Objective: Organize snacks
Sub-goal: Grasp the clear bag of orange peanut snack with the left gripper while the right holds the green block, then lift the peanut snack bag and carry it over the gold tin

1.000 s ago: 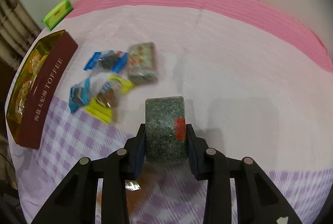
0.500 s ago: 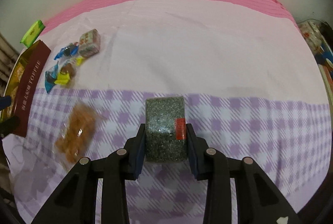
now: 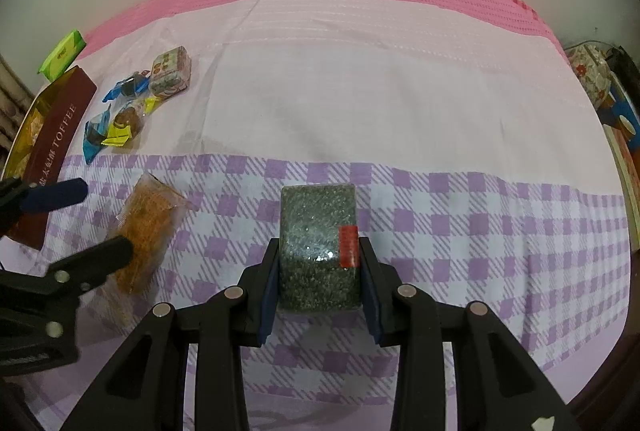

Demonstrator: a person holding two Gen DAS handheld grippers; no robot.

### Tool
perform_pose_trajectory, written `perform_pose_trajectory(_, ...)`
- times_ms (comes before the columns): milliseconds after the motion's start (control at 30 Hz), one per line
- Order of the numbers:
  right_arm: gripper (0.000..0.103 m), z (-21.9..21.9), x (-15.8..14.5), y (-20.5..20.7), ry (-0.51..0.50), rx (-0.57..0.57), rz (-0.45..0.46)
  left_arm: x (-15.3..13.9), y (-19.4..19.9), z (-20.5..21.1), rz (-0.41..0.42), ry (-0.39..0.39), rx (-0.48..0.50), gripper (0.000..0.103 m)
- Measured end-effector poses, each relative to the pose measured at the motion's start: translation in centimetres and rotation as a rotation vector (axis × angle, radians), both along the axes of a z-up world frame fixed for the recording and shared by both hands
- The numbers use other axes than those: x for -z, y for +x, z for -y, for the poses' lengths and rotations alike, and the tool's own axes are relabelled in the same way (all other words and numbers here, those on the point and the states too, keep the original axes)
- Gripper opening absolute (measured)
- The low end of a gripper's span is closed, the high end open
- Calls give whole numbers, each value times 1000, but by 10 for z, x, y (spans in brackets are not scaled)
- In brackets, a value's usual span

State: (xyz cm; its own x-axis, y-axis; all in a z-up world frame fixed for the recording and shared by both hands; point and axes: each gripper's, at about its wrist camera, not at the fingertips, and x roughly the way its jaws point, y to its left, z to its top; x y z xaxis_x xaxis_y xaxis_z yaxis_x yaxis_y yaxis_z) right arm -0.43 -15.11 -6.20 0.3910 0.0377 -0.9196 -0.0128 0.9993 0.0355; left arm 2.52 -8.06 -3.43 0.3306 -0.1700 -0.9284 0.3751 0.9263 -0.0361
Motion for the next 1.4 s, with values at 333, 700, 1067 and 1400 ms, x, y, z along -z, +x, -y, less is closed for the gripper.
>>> perform_pose_trajectory(333, 34, 1, 0, 3, 9, 5, -4, 18, 10, 14, -43, 9, -4, 54)
perform_pose_trajectory(700, 35, -1, 0, 3, 9, 4, -2, 19, 10, 7, -18, 42, -18, 38)
perform_pose_trajectory(1067, 36, -1, 1, 3, -6, 1, -2, 8, 0, -19, -32, 33, -55, 38)
perform_pose_trajectory(1400, 36, -2, 0, 3, -14, -6, -3, -28, 4, -59, 15, 1, -125, 38)
